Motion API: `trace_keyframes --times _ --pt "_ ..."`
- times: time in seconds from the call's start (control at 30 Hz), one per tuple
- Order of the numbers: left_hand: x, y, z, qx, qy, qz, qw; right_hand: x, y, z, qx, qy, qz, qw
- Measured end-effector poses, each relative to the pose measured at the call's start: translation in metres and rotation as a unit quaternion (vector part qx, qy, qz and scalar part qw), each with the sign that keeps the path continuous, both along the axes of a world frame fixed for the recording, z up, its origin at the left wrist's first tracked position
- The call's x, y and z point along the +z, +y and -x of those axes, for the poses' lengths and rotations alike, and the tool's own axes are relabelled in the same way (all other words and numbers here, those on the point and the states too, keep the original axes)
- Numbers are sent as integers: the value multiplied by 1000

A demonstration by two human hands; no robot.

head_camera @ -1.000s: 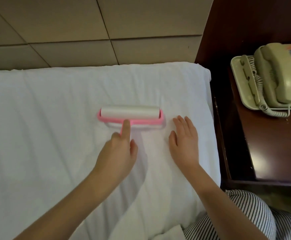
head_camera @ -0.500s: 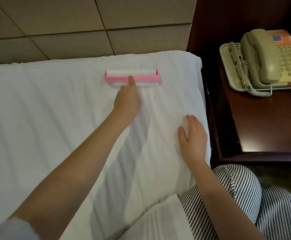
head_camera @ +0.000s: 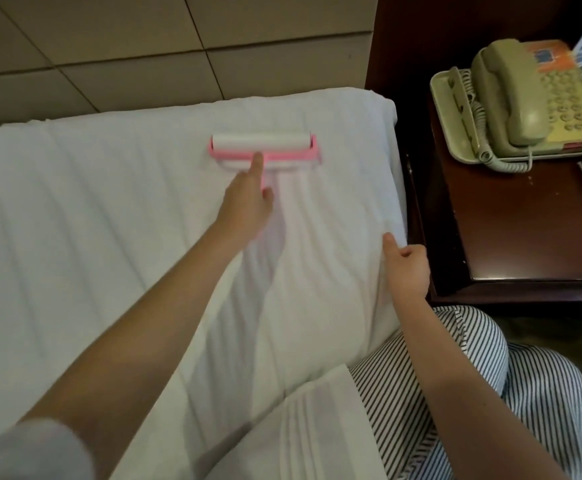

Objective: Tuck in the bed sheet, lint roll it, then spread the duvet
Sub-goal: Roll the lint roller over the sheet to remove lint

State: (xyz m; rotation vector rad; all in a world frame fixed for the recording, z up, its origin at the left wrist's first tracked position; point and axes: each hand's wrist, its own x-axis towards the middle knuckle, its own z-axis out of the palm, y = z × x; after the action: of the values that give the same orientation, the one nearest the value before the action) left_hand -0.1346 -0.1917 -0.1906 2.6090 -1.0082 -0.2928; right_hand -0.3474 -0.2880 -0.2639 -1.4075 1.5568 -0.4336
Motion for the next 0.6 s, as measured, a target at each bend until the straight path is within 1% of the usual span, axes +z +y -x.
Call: trace_keyframes --times 0.07,0.1,0.17,0.23,0.3,0.37,0.43,0.5,0.53,0.6 --pt "-8 -26 -15 41 48 59 996 0 0 2 24 11 31 999" --pt "-8 -31 -15 60 58 82 993 1 0 2 38 18 51 998" --pt "-8 -16 1 48 46 83 994 1 0 2 66 35 95 993" --pt "-7 29 34 18 43 78 996 -2 -2 3 84 62 140 985" --pt "-2 93 78 -1 71 79 994 -2 -3 3 93 87 181 975" --pt "7 155 120 4 117 46 992 -1 -3 2 107 103 205 967" --pt "17 187 143 -4 153 10 988 1 -1 1 122 115 197 966" --pt "25 179 138 -13 166 3 986 3 2 2 123 117 168 971" --pt "27 163 127 -20 157 6 987 4 4 4 120 113 152 975" --pt "26 117 94 -35 99 2 994 6 8 10 112 91 116 983"
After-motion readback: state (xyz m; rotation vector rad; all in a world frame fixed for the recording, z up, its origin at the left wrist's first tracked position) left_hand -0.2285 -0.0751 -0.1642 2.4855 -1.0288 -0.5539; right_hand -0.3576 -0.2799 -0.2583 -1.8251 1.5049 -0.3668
